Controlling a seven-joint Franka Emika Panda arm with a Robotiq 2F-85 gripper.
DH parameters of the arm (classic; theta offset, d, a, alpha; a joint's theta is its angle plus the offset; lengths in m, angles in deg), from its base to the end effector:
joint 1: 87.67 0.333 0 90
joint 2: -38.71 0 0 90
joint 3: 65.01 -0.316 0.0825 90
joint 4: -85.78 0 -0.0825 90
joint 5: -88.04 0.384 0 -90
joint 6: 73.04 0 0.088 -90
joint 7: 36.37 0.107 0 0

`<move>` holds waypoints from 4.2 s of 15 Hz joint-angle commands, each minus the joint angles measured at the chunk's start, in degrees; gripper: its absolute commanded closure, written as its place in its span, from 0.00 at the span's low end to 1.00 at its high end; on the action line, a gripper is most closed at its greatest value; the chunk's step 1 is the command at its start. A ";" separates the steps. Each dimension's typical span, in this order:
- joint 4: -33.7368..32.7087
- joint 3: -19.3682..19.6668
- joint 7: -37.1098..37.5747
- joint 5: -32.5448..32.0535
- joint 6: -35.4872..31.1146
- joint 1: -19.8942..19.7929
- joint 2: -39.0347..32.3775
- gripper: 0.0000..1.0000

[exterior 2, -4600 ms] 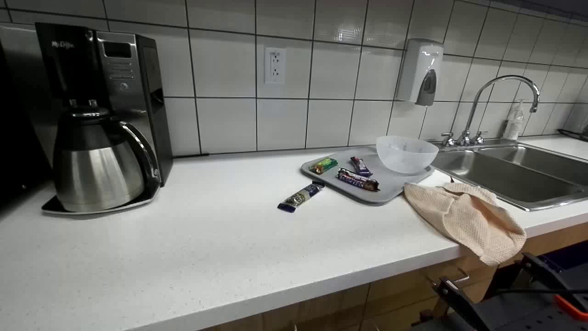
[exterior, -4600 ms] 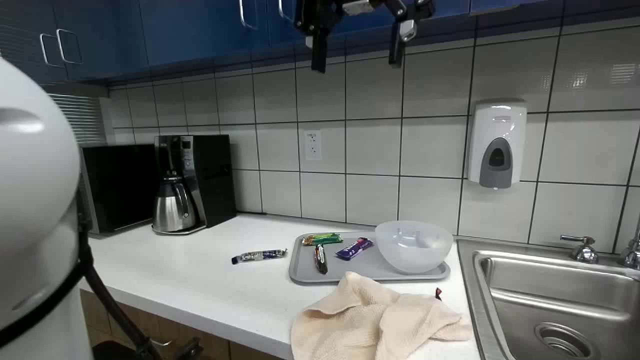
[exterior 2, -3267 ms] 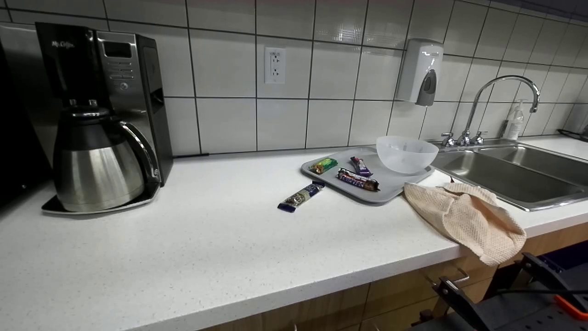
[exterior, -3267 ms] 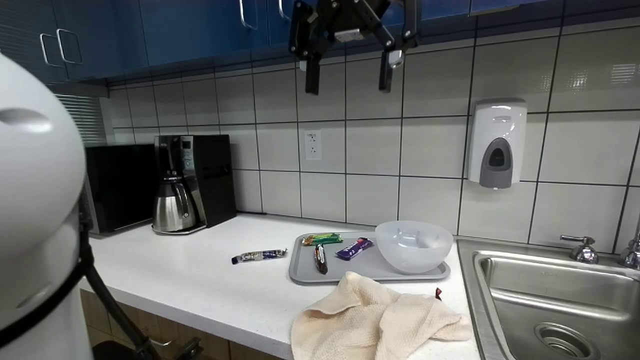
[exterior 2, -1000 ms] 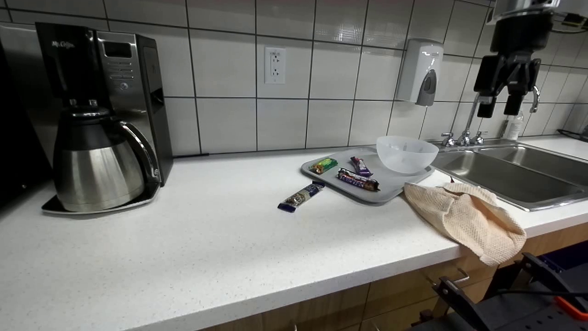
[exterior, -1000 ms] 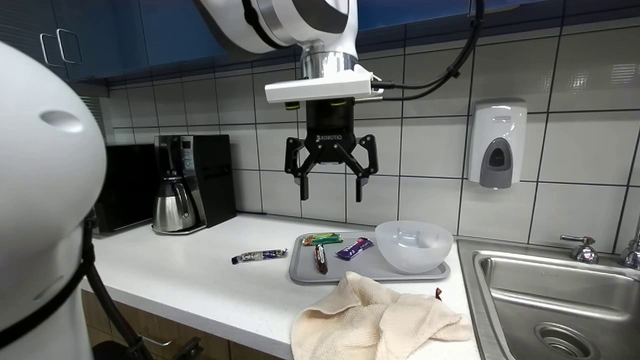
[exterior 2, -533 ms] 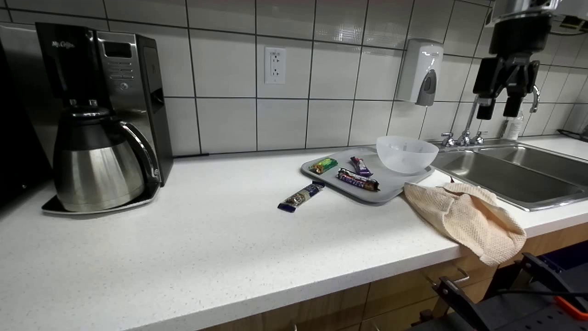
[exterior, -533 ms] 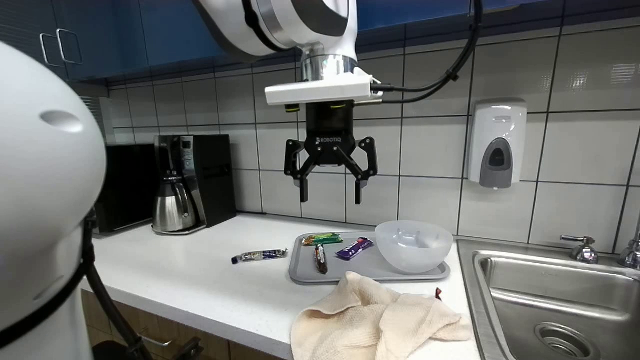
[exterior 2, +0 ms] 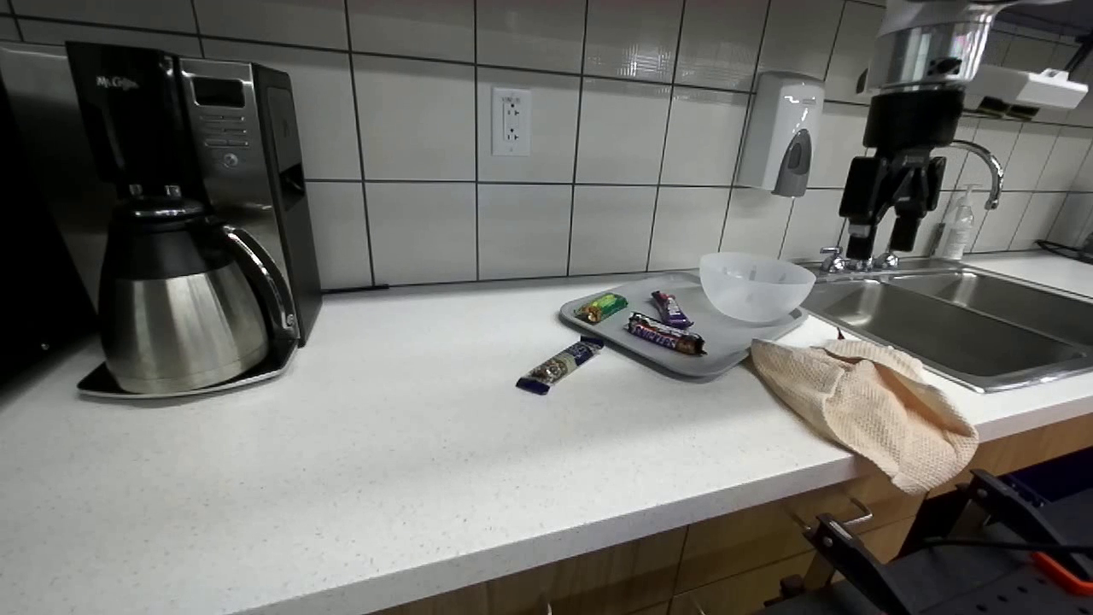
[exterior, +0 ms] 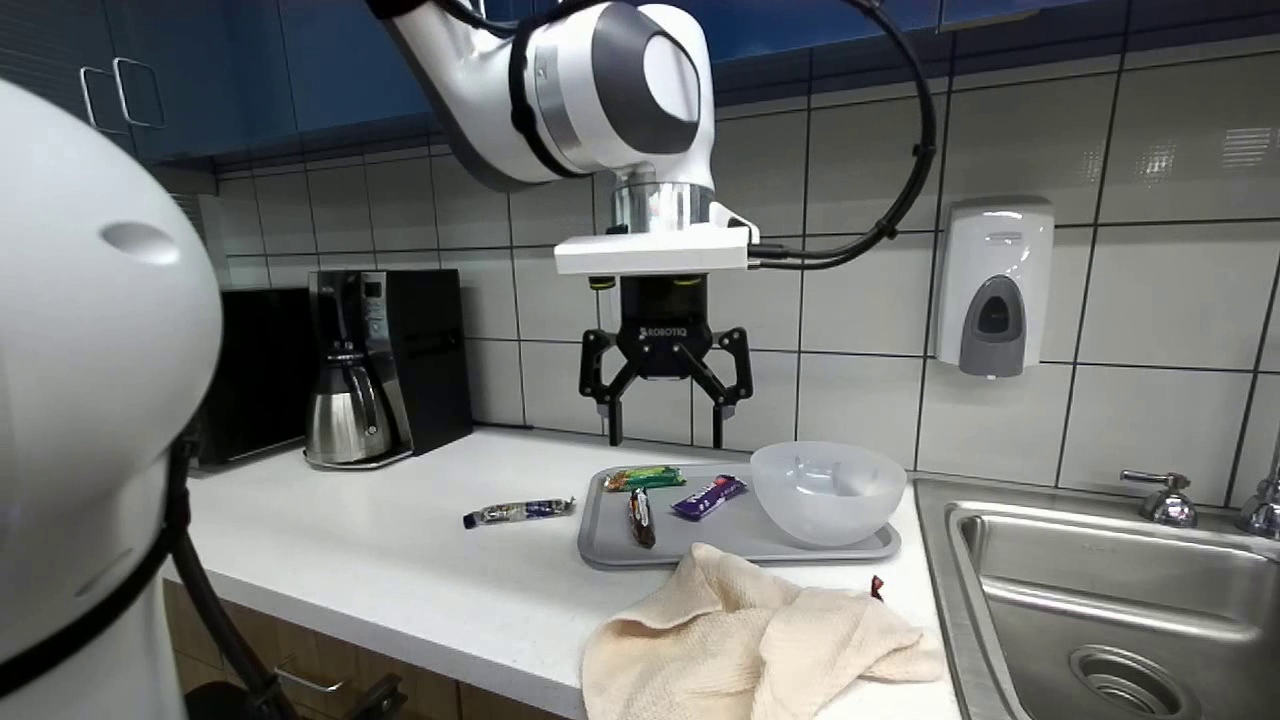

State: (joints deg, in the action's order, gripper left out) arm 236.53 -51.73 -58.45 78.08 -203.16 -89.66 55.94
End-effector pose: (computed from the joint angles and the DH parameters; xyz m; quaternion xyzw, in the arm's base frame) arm 0.3879 -0.1067 0.3395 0.9914 0.1233 -0.0394 0.0191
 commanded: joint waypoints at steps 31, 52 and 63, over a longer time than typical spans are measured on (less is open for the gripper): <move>-26.52 -12.99 -8.70 6.16 -17.47 0.53 -41.34 0.00; -31.85 -11.99 9.68 -0.86 -20.46 3.90 -48.85 0.51; -30.64 -11.86 9.51 -0.73 -21.16 3.40 -47.46 0.95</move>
State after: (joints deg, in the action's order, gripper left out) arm 205.48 -63.62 -50.35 78.56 -223.90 -85.83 7.36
